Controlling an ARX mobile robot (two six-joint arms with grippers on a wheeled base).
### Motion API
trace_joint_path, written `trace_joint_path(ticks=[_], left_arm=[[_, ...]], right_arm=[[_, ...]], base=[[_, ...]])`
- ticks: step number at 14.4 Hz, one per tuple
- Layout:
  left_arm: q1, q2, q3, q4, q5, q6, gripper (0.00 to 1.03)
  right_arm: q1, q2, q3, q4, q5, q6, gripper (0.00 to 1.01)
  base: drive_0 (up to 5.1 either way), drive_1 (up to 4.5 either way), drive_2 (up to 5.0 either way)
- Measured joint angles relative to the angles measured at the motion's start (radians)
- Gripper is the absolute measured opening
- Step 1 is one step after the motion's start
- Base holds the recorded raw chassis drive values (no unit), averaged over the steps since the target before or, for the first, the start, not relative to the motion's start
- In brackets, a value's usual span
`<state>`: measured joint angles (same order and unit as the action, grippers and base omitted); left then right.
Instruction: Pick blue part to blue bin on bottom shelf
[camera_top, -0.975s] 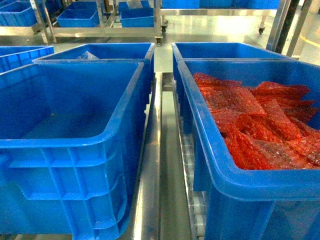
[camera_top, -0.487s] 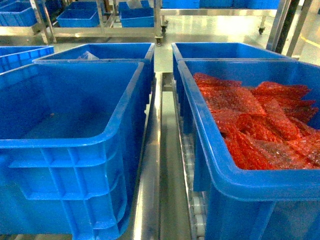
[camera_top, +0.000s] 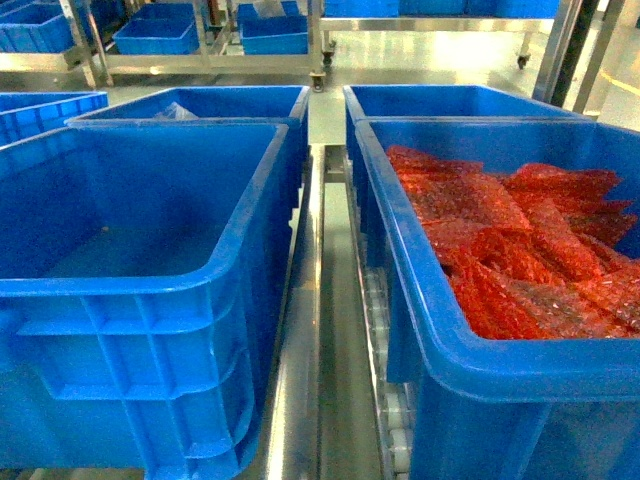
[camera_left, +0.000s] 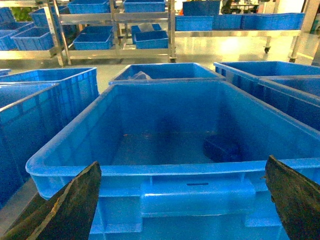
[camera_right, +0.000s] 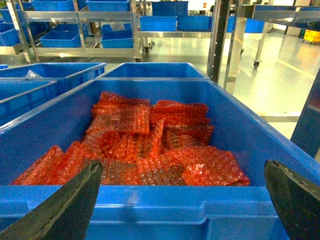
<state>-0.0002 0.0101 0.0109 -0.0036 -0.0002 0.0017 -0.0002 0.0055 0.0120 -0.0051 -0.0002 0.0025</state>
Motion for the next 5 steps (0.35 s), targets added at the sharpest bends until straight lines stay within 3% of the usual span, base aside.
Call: trace_joint_path(ticks=[5], left_arm=[[0.000,0.000,0.000,0.000,0.000,0.000,0.98]], right_arm=[[0.000,0.000,0.000,0.000,0.000,0.000,0.98]], base=[[0.0,0.00,0.0]])
